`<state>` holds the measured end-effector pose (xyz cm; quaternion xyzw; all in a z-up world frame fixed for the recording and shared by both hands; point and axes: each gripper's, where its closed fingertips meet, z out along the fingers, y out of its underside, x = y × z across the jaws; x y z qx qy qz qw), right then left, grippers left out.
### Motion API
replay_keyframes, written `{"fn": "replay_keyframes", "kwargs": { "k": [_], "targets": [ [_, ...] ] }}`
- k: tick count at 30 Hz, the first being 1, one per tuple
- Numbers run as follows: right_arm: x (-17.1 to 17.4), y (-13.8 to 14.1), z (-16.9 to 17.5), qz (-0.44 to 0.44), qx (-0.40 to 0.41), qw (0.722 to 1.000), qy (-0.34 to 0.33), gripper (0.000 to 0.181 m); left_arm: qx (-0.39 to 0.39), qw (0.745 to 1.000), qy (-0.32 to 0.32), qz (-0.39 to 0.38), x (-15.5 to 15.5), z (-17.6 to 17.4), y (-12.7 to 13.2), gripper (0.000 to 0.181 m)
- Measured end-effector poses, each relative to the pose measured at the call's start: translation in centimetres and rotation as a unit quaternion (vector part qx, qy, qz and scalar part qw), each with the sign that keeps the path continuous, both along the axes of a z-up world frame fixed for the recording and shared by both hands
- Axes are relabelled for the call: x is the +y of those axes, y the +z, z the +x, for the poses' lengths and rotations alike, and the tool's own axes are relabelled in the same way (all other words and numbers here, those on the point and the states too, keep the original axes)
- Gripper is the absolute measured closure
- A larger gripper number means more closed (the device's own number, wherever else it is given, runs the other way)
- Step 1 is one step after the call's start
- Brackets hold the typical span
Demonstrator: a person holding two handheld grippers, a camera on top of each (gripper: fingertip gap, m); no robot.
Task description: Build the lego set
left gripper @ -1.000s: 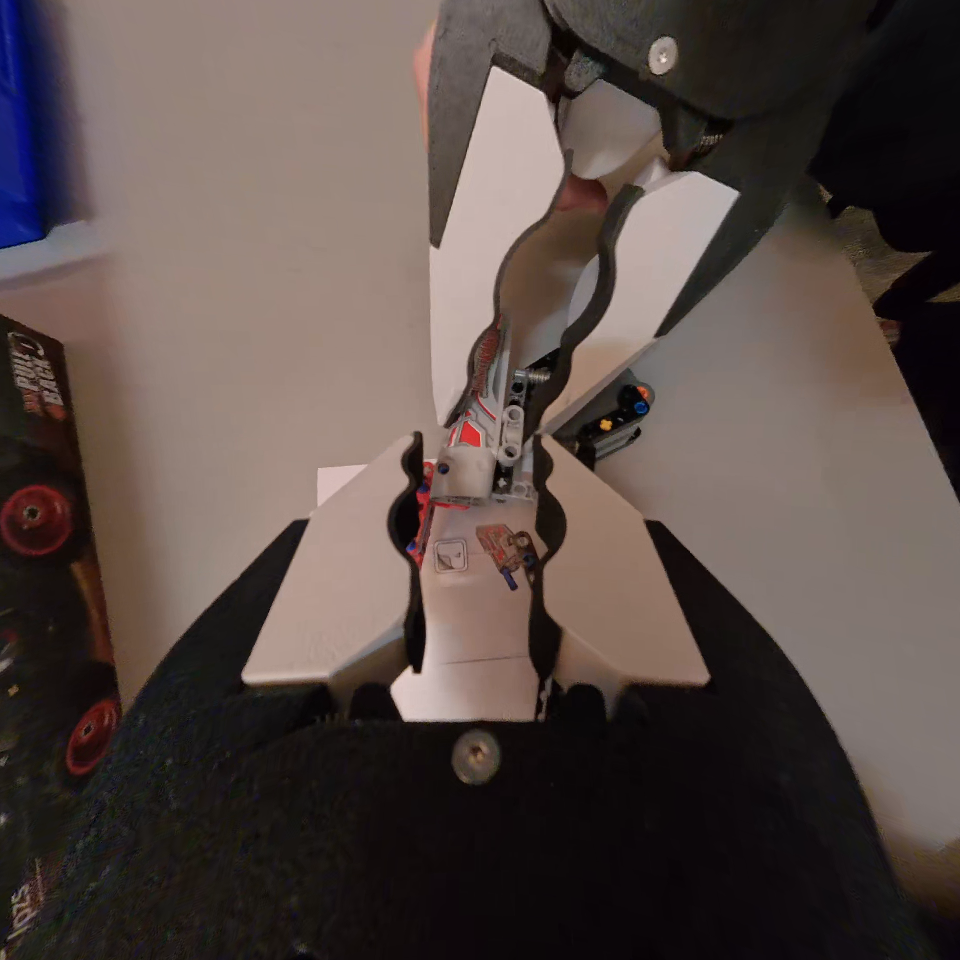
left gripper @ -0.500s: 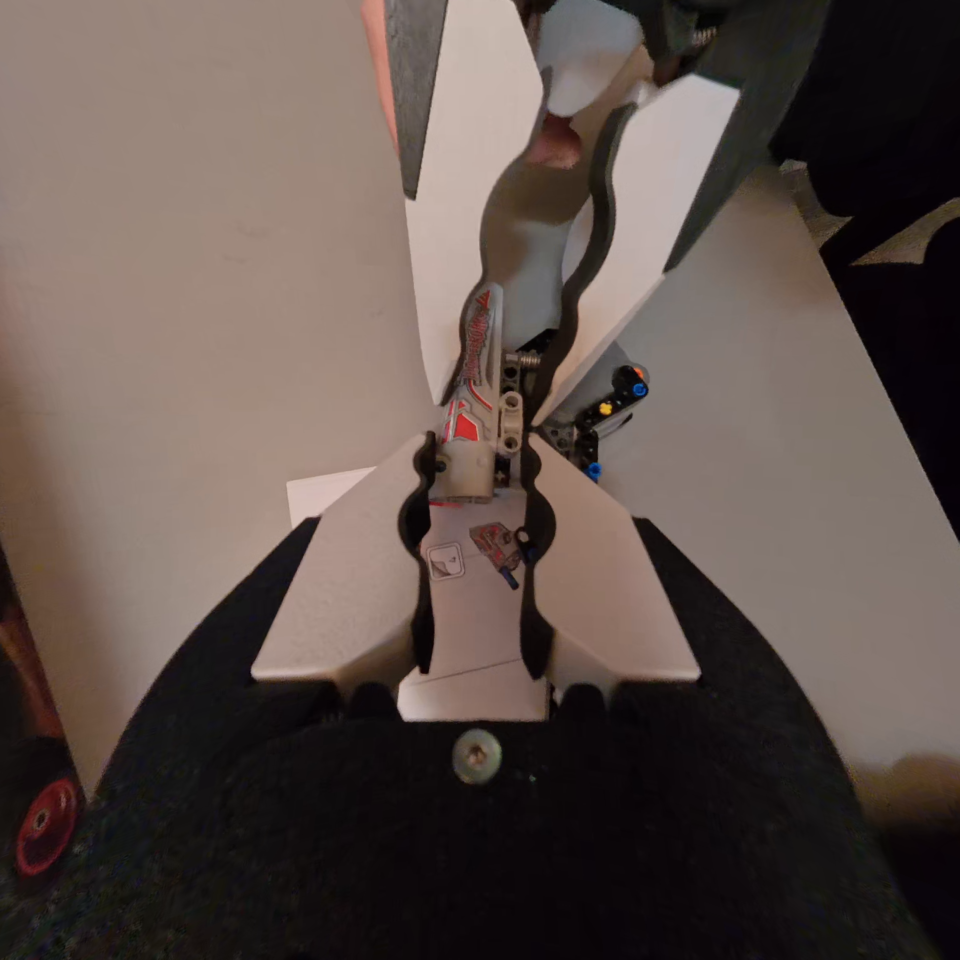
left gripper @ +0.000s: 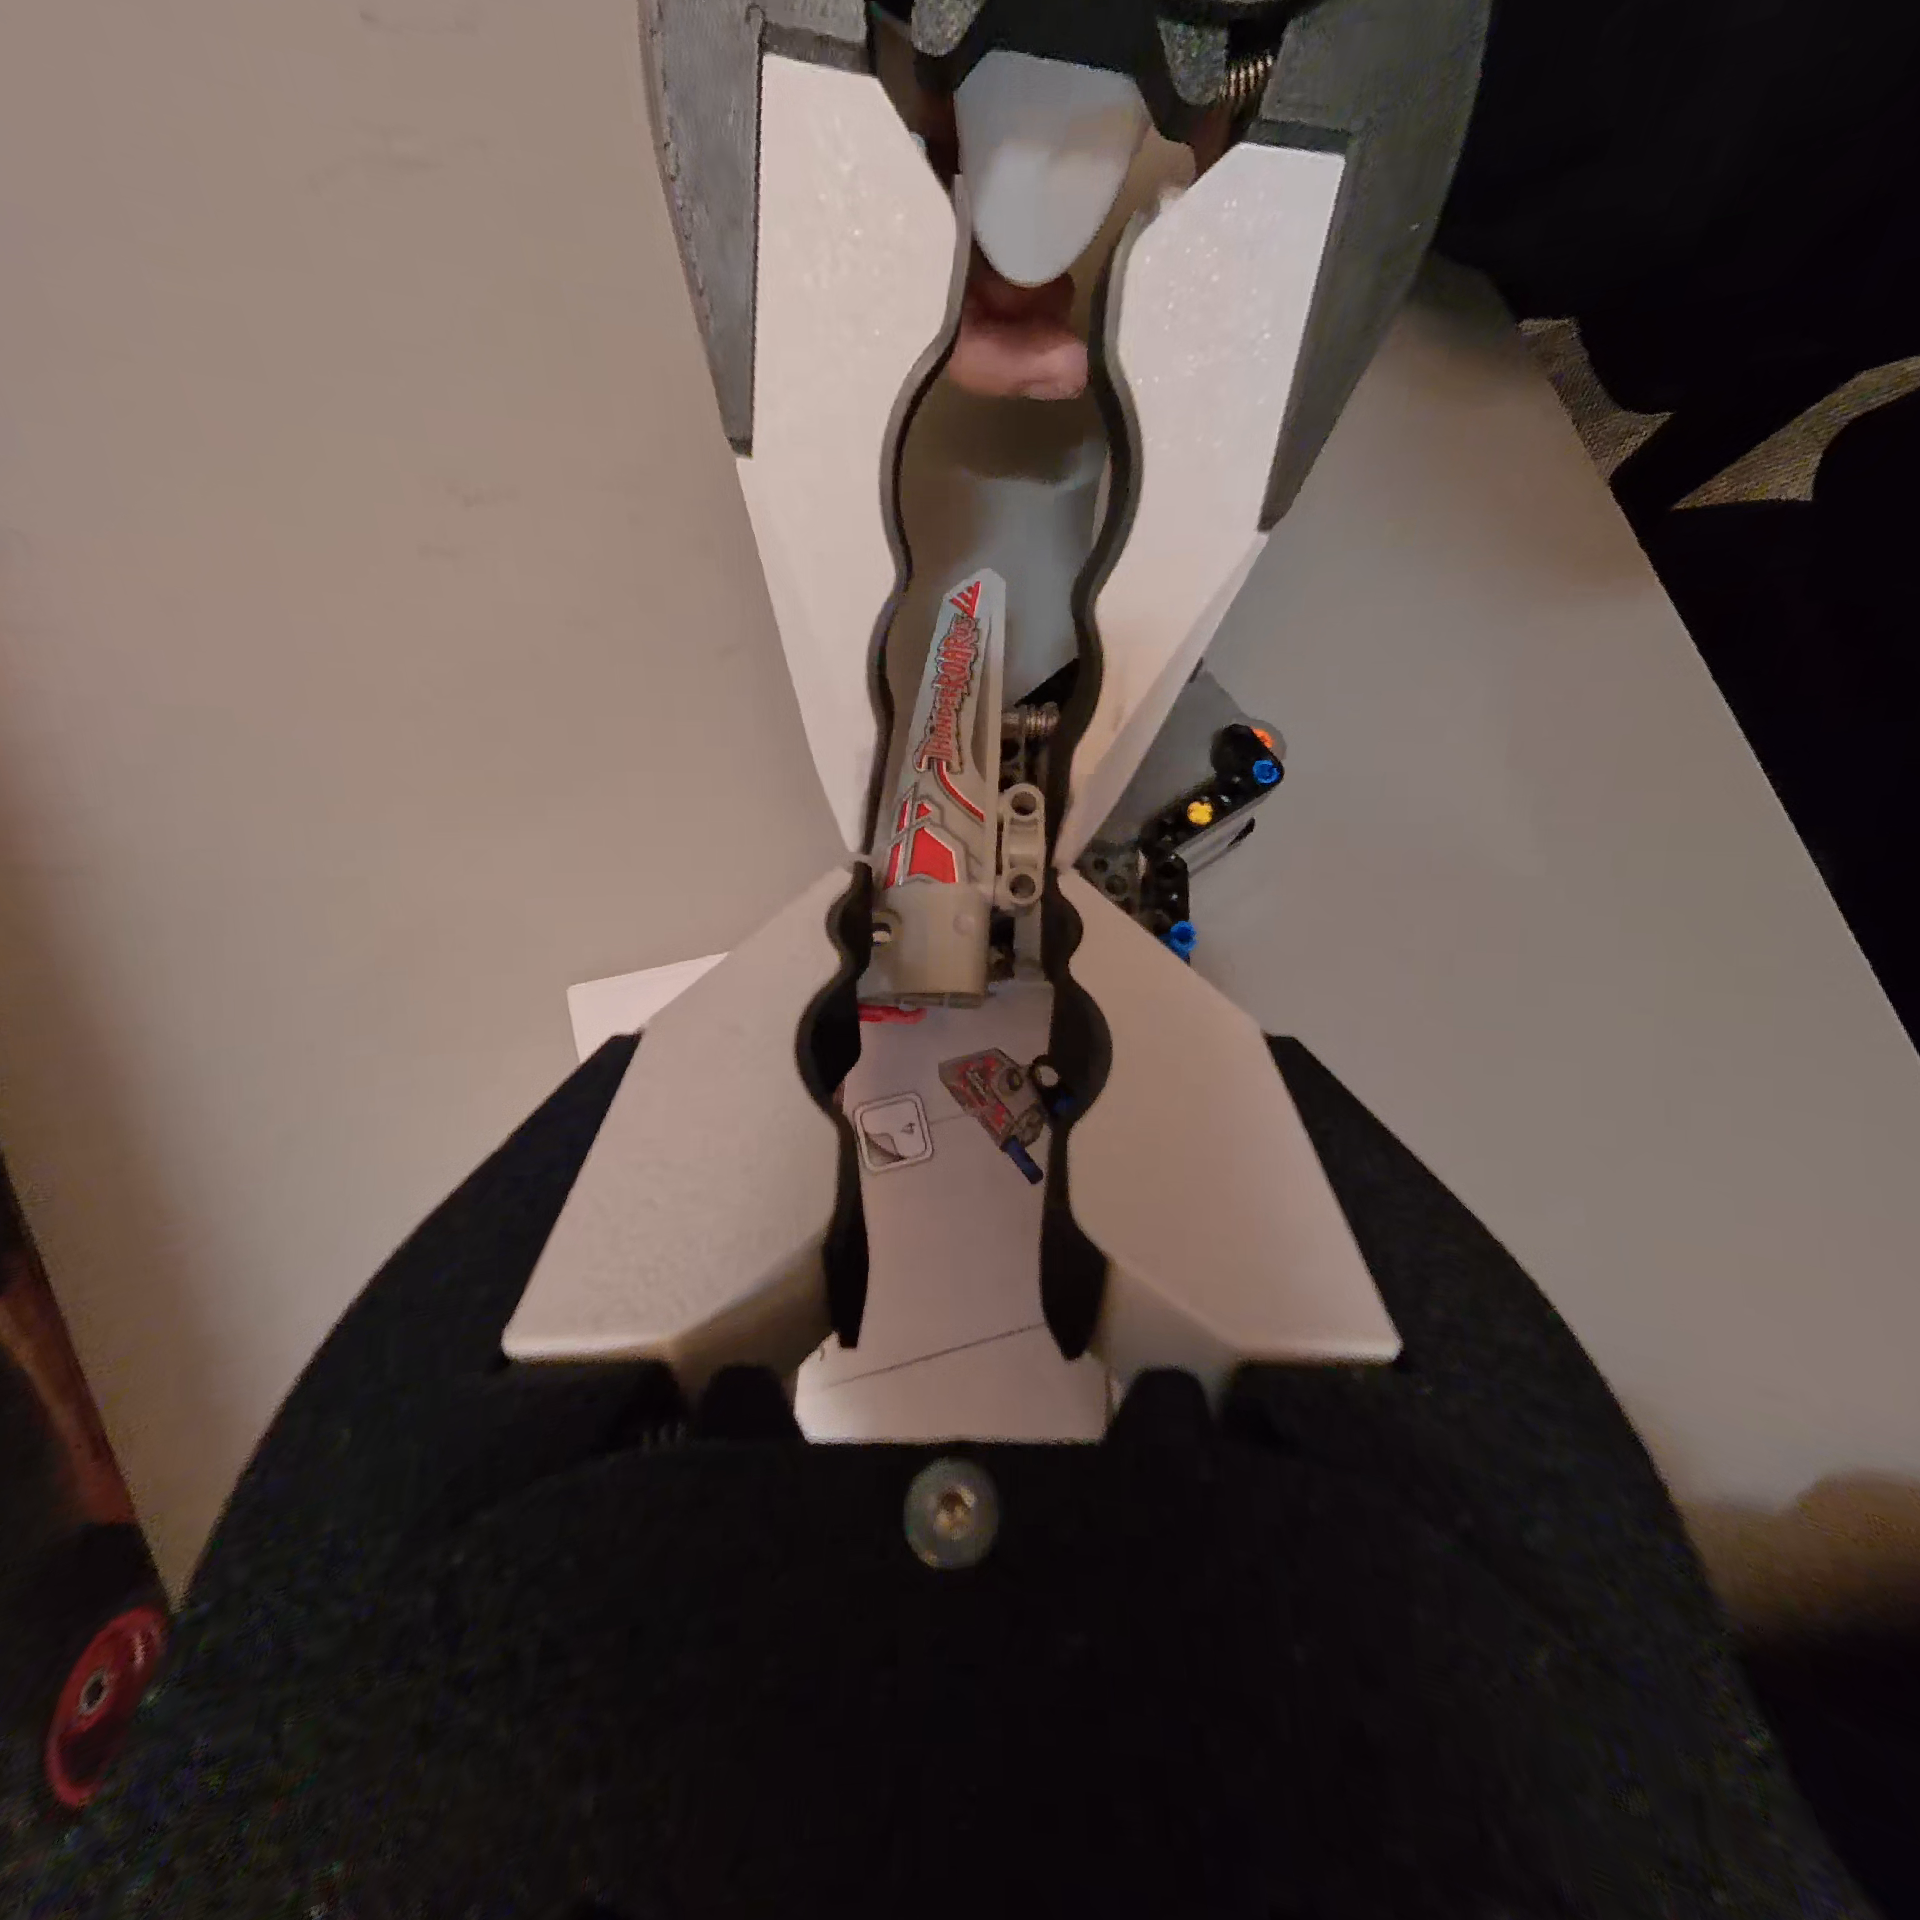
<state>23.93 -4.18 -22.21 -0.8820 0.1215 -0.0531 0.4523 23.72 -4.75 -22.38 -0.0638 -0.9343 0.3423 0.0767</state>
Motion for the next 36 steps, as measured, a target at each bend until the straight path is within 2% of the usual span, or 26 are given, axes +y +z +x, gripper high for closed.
{"fn": "replay_keyframes", "kwargs": {
  "k": [7,14,20,25,28,30,32,36],
  "targets": [
    [0.0,-0.1,0.1,0.011,0.006,1.000,0.003,0.154,0.016,1.000,0.019,-0.011,0.2,0.3,0.2,0.152],
    [0.0,-0.2,0.2,0.007,-0.004,1.000,0.005,0.154,0.051,0.994,0.069,-0.060,0.5,1.3,2.3,0.153],
    [0.0,-0.2,0.3,0.004,-0.006,1.000,0.000,0.155,0.061,0.996,0.056,-0.035,-0.1,0.4,1.1,0.150],
    [0.1,-0.2,0.5,0.009,-0.004,1.000,-0.009,0.154,0.066,0.995,0.072,-0.026,-0.2,0.7,0.7,0.164],
    [0.1,-0.2,0.3,0.014,0.002,1.000,-0.003,0.155,0.064,0.995,0.066,-0.029,-0.2,0.6,0.7,0.164],
    [0.1,-0.2,0.4,0.016,0.001,1.000,-0.008,0.154,0.063,0.995,0.065,-0.029,-0.2,0.5,0.7,0.163],
    [0.2,-0.2,0.4,0.016,-0.001,1.000,-0.011,0.154,0.070,0.995,0.054,-0.033,-0.2,0.1,0.8,0.153],
    [0.2,-0.3,0.4,0.015,-0.012,1.000,-0.013,0.154,0.059,0.996,0.060,-0.026,-0.1,0.4,0.4,0.149]
  ]
}}
